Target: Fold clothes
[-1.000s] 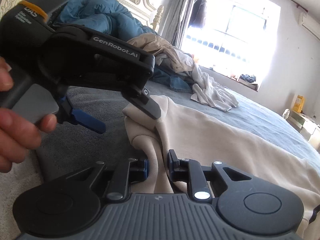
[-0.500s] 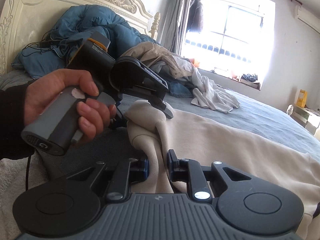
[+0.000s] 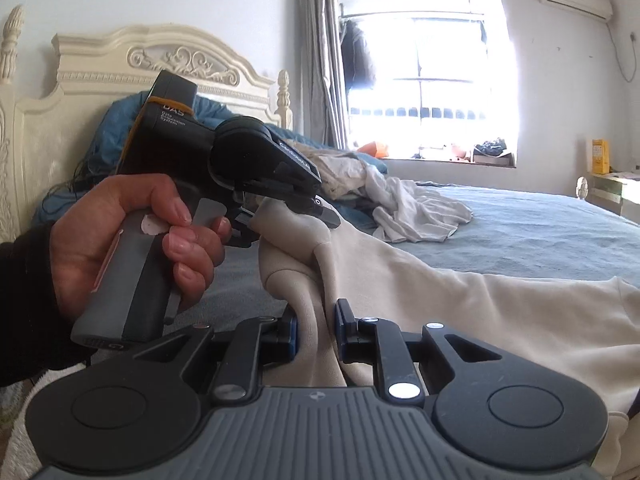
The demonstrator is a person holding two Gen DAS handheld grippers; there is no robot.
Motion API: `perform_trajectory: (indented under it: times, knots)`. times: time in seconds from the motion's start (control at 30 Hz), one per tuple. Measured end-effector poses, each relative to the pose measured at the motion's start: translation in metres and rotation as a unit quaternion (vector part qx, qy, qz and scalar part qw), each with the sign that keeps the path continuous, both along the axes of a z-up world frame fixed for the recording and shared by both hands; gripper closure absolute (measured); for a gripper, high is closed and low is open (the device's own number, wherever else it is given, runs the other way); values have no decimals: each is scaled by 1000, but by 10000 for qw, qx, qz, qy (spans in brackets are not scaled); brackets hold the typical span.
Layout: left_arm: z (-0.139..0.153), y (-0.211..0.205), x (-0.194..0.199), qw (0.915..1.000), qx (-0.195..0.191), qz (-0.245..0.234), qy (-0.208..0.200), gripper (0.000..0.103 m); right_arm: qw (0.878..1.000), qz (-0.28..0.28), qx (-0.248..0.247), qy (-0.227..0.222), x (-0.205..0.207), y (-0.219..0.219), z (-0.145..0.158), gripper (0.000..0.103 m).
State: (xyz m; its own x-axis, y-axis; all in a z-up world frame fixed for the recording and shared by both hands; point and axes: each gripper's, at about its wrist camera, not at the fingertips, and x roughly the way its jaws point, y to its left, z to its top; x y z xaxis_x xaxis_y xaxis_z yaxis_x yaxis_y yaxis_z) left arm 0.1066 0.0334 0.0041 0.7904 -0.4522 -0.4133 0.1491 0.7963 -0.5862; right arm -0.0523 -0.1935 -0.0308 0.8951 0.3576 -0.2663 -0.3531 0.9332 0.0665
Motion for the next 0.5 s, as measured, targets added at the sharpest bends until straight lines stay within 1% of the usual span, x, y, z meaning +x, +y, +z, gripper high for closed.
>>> perform_trajectory:
  times: [0.13, 0.27, 0.4, 0.5]
  knots:
    - [20, -22, -4, 9993, 181, -118, -299, 83, 9991, -81, 402, -133, -4, -22, 6, 84]
    - [34, -46, -7, 9975, 377, -266, -544, 83, 9969, -222, 708, -248, -6, -43, 11, 84]
    - [45, -72, -5, 9952, 510, -432, -710, 83, 9933, -420, 1014, -352, -5, -69, 16, 84]
    - [53, -99, 1, 9925, 647, -634, -821, 83, 9895, -584, 1251, -432, -2, -90, 19, 84]
